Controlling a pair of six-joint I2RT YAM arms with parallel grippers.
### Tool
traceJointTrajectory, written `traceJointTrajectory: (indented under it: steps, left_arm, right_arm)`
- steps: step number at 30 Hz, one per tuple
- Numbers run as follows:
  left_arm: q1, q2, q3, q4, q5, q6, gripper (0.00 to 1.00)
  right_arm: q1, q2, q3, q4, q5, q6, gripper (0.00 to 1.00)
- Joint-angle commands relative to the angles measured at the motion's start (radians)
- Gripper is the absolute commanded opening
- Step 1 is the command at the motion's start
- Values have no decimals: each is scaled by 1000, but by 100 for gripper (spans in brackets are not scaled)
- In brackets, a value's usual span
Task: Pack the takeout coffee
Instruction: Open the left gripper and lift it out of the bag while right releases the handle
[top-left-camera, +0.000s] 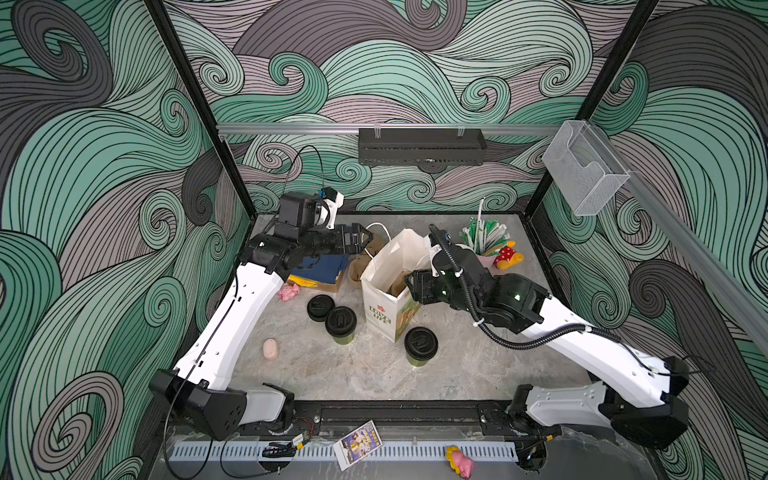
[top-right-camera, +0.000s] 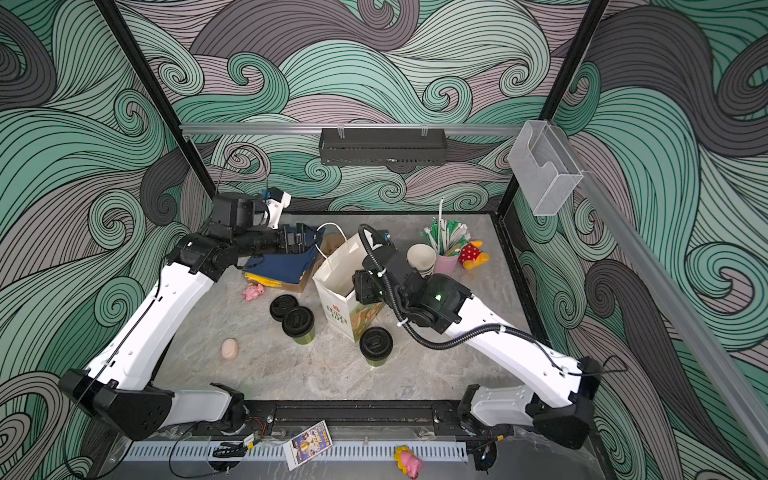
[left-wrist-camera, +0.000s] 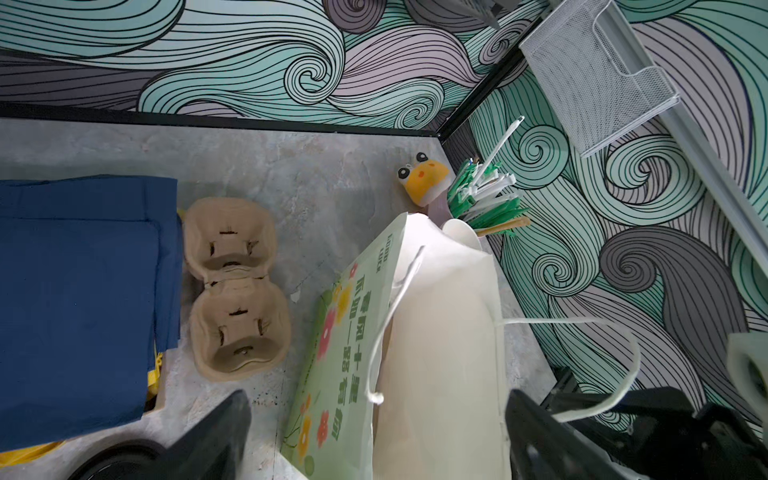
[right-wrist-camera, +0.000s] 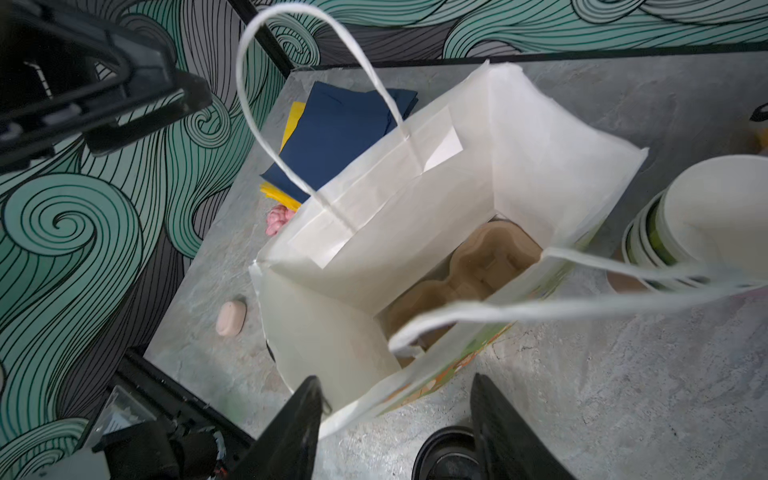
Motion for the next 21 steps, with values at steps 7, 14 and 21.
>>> traceJointTrajectory:
  steps: [7, 14, 21]
  left_arm:
    - [25, 30, -16, 112, 46, -38, 95]
    - [24, 60, -1, 121, 56, -31, 95]
    - [25, 124, 21, 111, 63, -11, 93]
  right_arm:
    - [-9, 45, 52, 33, 135, 30, 28]
    - [-88, 47, 43, 57, 47, 1, 0]
    - [-200, 46, 26, 119, -111, -53, 0]
